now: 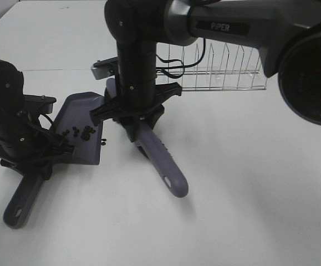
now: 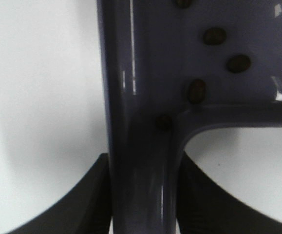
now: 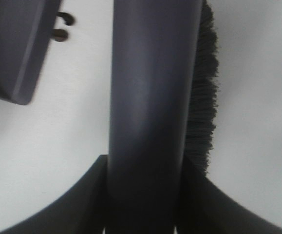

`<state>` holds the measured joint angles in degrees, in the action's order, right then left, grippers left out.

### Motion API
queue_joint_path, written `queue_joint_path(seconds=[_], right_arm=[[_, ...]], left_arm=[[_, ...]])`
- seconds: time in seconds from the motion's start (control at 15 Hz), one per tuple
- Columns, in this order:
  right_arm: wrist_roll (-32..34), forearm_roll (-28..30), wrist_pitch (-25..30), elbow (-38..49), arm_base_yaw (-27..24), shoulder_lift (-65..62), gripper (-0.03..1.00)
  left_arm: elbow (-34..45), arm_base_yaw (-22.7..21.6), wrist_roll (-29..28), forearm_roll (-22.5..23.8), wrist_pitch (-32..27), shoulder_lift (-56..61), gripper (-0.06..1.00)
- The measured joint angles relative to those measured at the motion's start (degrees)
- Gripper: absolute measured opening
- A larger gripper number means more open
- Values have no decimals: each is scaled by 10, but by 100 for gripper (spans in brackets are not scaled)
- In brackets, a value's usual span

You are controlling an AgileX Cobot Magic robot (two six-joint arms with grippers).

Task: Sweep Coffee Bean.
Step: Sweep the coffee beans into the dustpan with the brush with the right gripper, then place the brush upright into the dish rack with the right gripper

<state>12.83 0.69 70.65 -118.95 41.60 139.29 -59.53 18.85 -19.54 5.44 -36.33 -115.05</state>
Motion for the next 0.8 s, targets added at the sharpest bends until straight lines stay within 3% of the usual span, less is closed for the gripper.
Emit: queue_joint_path(seconds=[0.2,0.47,0.6,0.8], right_arm=[[-17,-67,-1,-49,27,22,32],[-18,-74,1,-77,27,23,32],[-19,-57,1,-93,27,22,32],[-17,26,1,-93,25,-8,32]], left_arm=[[0,0,0,0,0,0,35],[0,0,0,0,0,0,35],[0,0,0,0,0,0,35],[0,0,0,0,0,0,35]])
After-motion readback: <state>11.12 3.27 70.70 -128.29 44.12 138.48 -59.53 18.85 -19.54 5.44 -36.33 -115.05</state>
